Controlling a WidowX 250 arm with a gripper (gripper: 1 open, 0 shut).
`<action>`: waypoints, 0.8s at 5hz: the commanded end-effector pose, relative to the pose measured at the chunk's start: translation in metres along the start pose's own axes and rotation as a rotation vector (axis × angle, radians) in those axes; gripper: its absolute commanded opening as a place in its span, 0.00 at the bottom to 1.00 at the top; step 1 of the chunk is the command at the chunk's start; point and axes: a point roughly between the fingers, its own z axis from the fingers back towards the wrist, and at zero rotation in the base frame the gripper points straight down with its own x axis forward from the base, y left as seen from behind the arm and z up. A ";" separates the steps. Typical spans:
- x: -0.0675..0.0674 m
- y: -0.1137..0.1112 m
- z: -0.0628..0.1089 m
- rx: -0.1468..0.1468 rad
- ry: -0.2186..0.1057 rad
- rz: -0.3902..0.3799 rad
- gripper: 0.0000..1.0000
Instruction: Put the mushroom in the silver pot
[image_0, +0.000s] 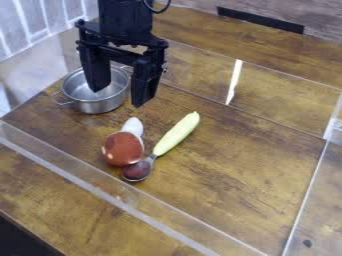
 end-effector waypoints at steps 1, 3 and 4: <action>0.011 -0.002 0.001 -0.012 -0.025 0.053 1.00; 0.045 -0.002 0.018 -0.033 -0.139 0.092 1.00; 0.056 0.000 0.022 -0.039 -0.174 0.082 0.00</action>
